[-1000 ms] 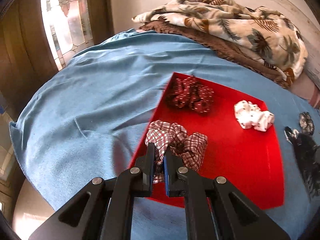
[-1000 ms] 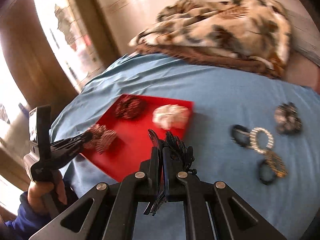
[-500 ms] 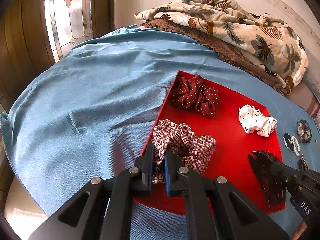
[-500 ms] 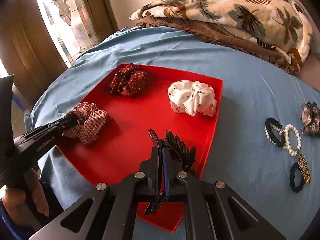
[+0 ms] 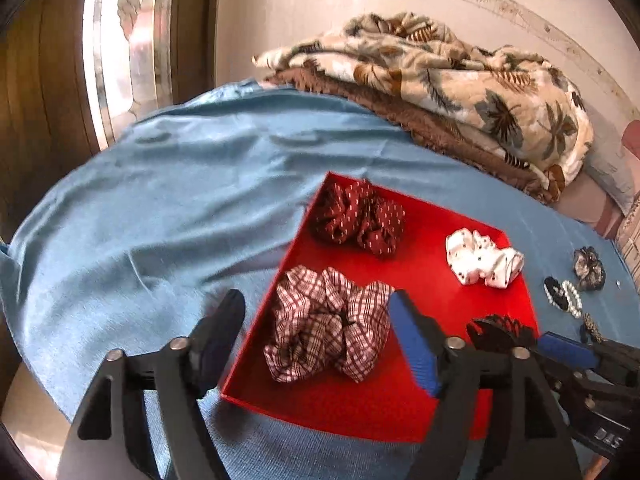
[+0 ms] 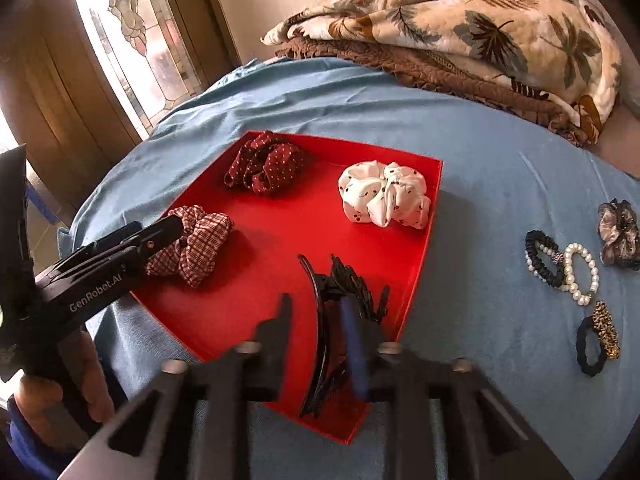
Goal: Organize jewelry
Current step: 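Lower the plaid scrunchie and claw clip into the red tray and open both tools, then withdraw both tools from the tray toward the remaining hair ties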
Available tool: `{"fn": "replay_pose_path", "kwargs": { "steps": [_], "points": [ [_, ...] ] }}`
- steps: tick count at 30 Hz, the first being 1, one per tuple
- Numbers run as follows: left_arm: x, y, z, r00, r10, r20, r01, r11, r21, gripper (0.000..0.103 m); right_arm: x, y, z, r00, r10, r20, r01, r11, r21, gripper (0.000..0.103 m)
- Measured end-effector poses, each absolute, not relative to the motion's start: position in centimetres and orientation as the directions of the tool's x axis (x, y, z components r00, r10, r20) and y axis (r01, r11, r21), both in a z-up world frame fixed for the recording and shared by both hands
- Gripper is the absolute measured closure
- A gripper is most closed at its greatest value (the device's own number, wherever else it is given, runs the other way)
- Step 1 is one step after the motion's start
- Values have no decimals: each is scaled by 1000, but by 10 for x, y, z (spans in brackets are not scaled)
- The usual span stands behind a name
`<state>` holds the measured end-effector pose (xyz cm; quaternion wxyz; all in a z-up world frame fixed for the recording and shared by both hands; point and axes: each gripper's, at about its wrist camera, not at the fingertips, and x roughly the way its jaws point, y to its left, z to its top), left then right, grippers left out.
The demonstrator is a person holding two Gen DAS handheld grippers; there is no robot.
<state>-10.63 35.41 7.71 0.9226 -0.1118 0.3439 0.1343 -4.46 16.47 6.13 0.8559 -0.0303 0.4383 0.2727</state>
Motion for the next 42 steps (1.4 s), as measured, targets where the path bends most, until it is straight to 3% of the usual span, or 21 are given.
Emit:
{"fn": "replay_pose_path", "kwargs": {
  "steps": [11, 23, 30, 38, 42],
  "points": [
    [-108, 362, 72, 705, 214, -676, -384, 917, -110, 27, -66, 121, 88, 521, 436, -734, -464, 866, 186, 47],
    [-128, 350, 68, 672, 274, -688, -428, 902, -58, 27, -75, 0, 105, 612, 303, -731, -294, 945, 146, 43],
    [-153, 318, 69, 676, 304, -672, -395, 918, 17, 27, -79, -87, 110, 653, 247, -716, -154, 969, 193, 42],
    [-178, 279, 111, 731, 236, -640, -310, 951, -3, 27, -79, -163, 111, 684, 191, -704, -15, 969, 248, 40],
    [-159, 241, 141, 761, 127, -636, -197, 980, -41, 27, -70, -183, 102, 685, 167, -710, 30, 966, 257, 40]
  ]
}}
